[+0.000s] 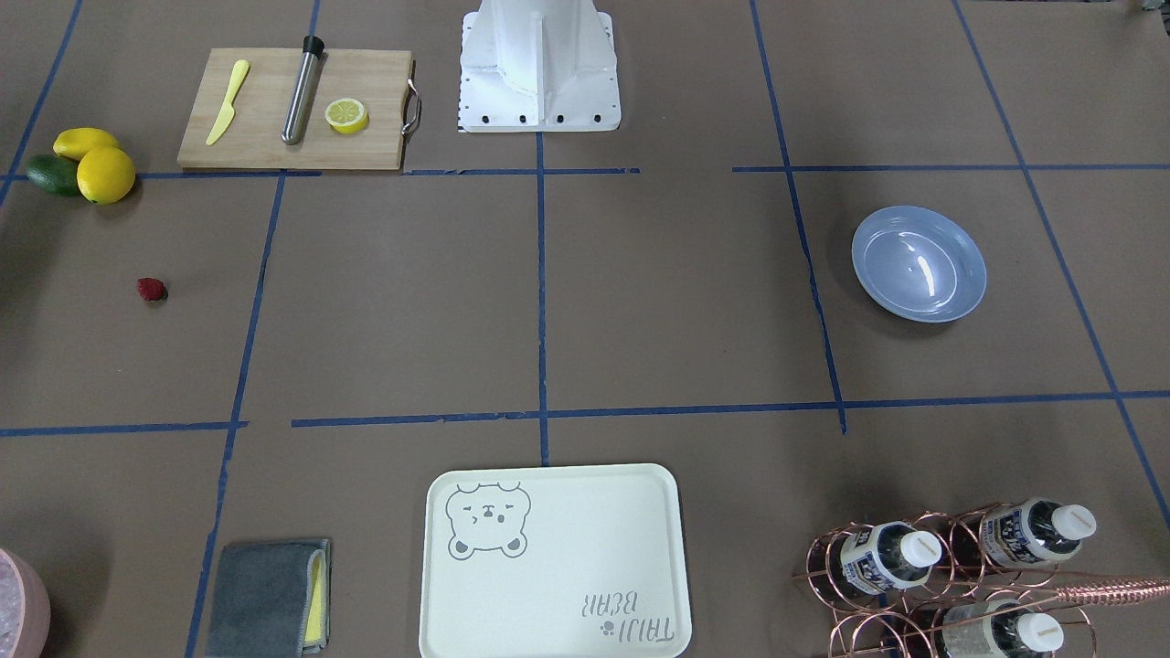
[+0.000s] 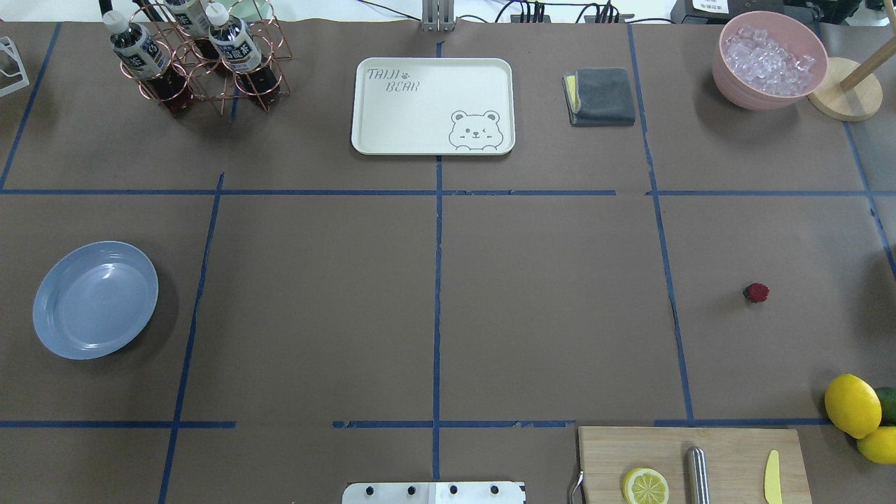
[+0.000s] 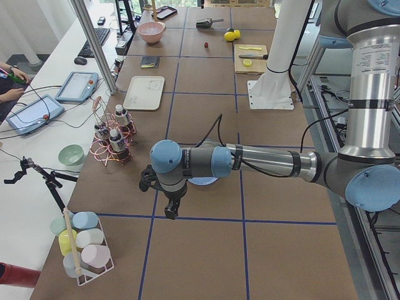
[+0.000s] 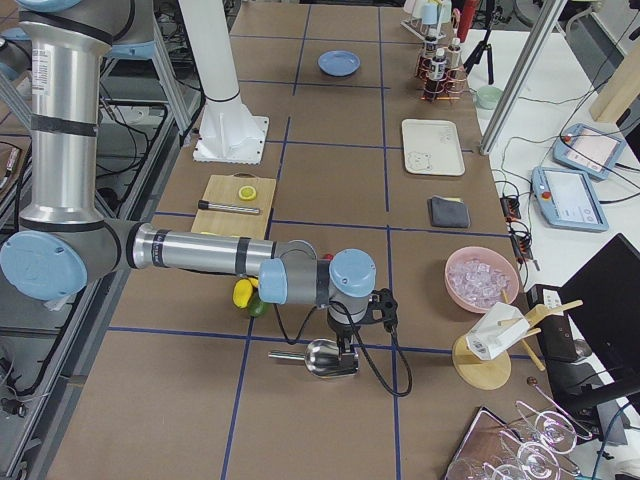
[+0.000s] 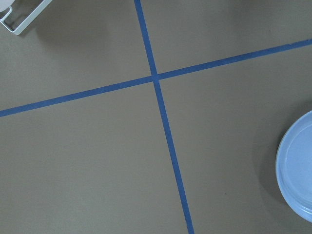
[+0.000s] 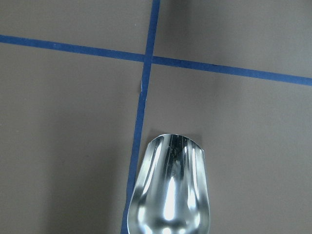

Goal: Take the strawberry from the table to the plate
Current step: 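Move the left gripper toward the light blue plate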

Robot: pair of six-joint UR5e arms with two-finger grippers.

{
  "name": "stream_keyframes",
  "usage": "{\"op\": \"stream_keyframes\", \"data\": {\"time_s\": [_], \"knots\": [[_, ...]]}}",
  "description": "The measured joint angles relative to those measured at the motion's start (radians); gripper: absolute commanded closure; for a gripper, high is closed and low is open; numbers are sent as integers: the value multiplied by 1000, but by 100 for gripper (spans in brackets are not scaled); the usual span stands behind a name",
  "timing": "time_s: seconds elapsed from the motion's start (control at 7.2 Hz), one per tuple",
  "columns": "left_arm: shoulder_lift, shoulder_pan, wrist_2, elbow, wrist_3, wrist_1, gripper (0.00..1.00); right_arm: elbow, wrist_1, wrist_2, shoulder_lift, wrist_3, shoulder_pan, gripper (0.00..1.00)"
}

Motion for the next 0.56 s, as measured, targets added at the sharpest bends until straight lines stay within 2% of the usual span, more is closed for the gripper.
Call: {"op": "stream_keyframes", "data": {"time_s": [0.56], "knots": [[0, 0, 0, -2, 3, -3, 0, 10, 2, -3, 10, -4, 0, 0]]}}
